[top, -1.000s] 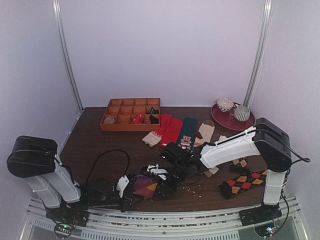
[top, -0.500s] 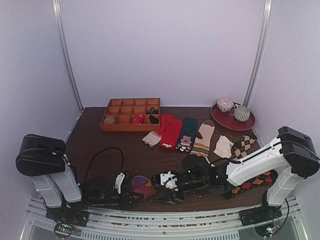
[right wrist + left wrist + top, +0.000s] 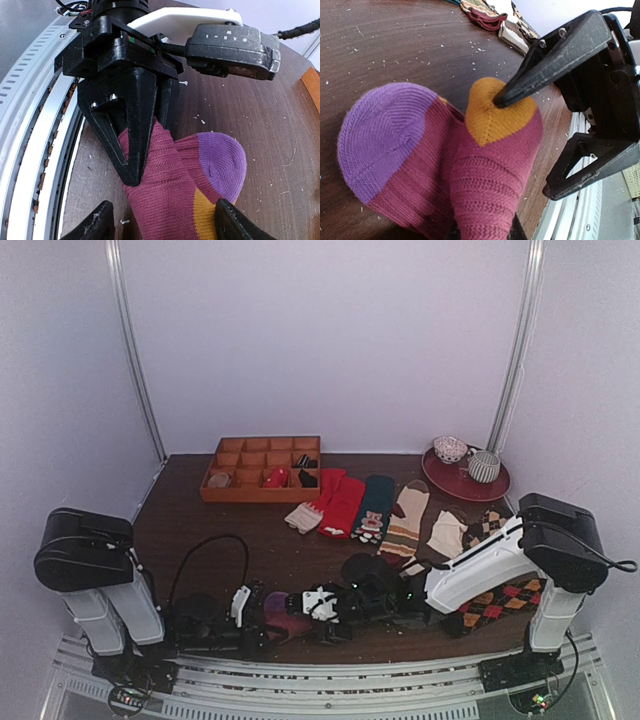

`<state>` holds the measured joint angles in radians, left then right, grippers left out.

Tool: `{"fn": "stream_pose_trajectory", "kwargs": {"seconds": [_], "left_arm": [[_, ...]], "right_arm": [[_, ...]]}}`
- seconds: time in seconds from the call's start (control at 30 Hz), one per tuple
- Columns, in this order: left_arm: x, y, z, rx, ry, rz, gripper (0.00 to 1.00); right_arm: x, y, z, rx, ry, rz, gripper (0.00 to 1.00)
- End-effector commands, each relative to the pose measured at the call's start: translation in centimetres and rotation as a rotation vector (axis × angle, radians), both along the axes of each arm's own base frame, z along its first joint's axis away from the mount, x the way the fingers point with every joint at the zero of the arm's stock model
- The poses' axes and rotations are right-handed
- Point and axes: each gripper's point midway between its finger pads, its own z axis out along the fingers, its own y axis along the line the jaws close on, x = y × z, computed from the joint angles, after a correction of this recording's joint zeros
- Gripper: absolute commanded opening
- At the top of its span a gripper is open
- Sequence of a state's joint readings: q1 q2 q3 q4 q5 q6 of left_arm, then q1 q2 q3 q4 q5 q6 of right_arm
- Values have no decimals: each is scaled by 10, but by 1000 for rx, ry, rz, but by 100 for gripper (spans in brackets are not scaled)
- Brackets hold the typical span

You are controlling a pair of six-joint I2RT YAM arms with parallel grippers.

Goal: Roll the socks
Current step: Roll a pair of socks at the center of the board.

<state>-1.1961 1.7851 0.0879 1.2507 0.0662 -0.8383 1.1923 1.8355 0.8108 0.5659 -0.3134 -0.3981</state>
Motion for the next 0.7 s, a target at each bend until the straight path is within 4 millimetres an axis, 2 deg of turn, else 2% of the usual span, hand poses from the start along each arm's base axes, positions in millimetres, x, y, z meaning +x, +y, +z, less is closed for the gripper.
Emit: {"fn": "stream_pose_trajectory", "kwargs": {"seconds": [0.0, 0.13, 0.3, 0.53, 0.67], "left_arm": [[-45, 66, -89, 389, 216, -80, 0], [-46, 67, -89, 389, 218, -84, 0], [-46, 66, -89, 387, 213, -89, 0], [-45, 63, -90, 394, 207, -100, 0], [-44, 63, -91, 402, 202, -104, 0]], "right_arm": [[4, -2, -19, -56, 21, -12, 68], [0, -10, -37, -118, 58, -18, 63], [-4, -26, -60, -189, 90, -37, 64], [-16, -23, -51, -167, 138, 12, 55], [-24, -18, -56, -202, 198, 53, 42]]}}
